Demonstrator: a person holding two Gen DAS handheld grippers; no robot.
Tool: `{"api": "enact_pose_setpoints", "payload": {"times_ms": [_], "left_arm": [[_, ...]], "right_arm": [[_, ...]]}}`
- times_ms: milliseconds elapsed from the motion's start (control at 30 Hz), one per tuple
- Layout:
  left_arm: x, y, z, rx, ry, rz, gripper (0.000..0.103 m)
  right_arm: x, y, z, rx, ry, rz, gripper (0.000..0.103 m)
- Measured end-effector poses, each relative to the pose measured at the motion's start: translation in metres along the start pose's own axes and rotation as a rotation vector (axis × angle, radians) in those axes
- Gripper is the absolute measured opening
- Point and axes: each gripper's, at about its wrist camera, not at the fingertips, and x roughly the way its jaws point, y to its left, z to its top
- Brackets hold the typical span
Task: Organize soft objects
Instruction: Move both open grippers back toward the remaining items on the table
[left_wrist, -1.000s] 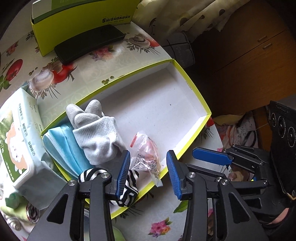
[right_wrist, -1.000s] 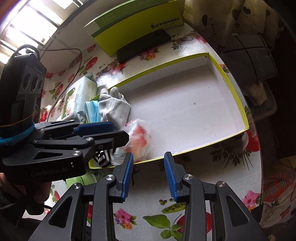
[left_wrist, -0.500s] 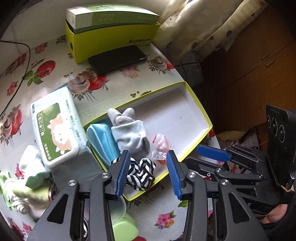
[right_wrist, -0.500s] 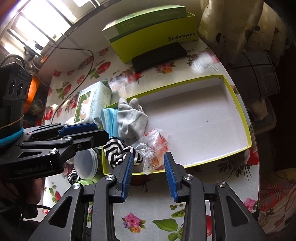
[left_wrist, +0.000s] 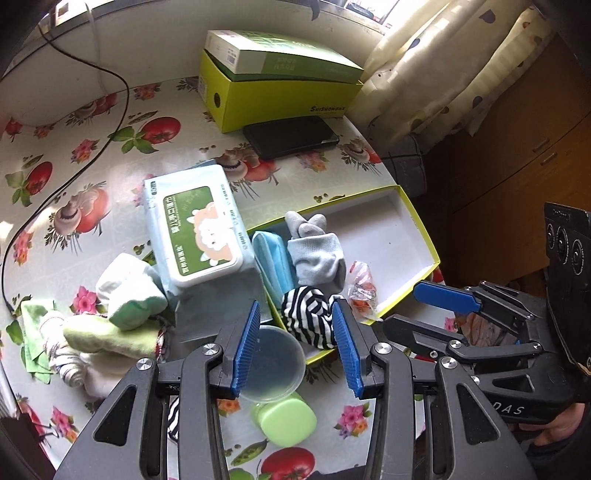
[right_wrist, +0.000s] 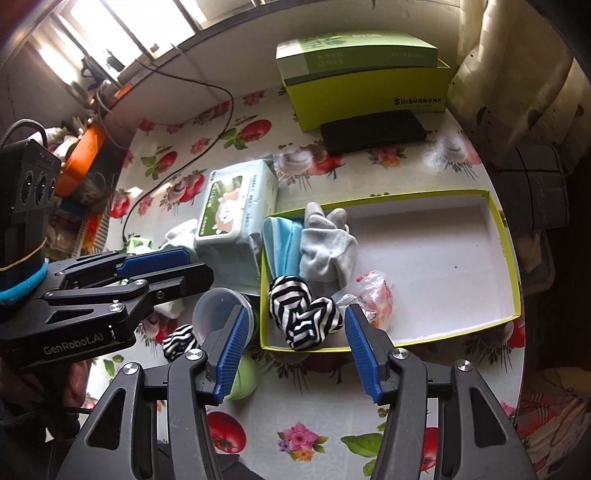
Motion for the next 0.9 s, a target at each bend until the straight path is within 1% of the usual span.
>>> {"api": "enact_pose_setpoints", "payload": {"times_ms": [167,367,700,900], "left_arm": [[-0.012,0.016,-0.009,-0.039,-0.028,0.019,0.042],[-0.022,0.031,-0.02,-0.073,-0.043,0.047,0.042],[-0.036,0.047,-0.031,-0.119,-0.067,0.08,0.042],[-0.042,0.053,-0.037,-0.139,-0.08,0.086,0.042]], "right_arm": [[0.002,0.018,0.003,-0.045,0.01,0.007,0.054],[0.005,0.035,0.003,-0.081,0.021,0.021,0.054],[0.005,0.053,0.003,-0.119,0.029,0.037,0.054],[0.006,0.059,0.004,-0.13,0.037,0.04,0.054]]}}
